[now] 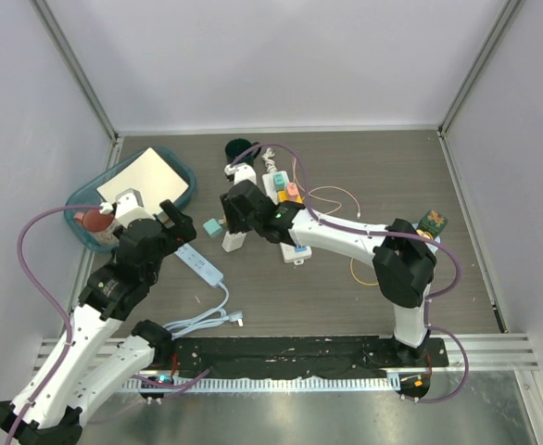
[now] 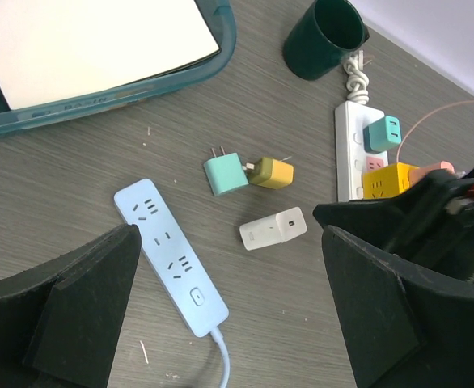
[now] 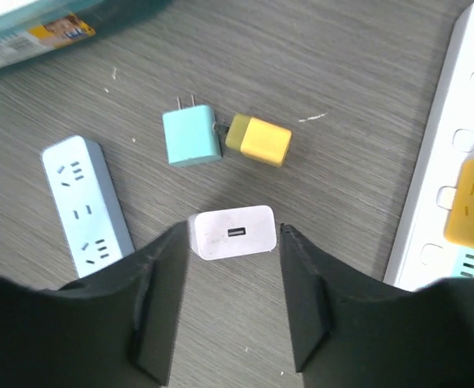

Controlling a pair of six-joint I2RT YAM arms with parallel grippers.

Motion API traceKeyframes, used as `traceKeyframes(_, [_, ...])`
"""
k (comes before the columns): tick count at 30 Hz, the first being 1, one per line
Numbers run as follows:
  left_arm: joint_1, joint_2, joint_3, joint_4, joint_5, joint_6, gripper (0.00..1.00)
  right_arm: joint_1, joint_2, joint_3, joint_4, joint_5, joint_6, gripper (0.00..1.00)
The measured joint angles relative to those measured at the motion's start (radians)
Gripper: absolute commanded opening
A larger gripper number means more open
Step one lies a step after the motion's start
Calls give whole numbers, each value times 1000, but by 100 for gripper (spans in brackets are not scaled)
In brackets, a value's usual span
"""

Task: Pull the plug off the socket

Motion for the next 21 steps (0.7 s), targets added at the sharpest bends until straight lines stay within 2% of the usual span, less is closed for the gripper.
traceKeyframes(2, [0,4,0,0,8,0,100,0,-30,0,4,12,-11,44])
traceKeyframes(9, [0,5,0,-1,26,0,99,-1,-8,-2,24,21,-22,41])
traceKeyframes(17, [0,-11,8,-1,40,-5,100,3,16,-119,76,-39,5,40])
traceKeyframes(21, [0,6,22,6,79,-14,100,28,-13,-238,117,-45,29,40])
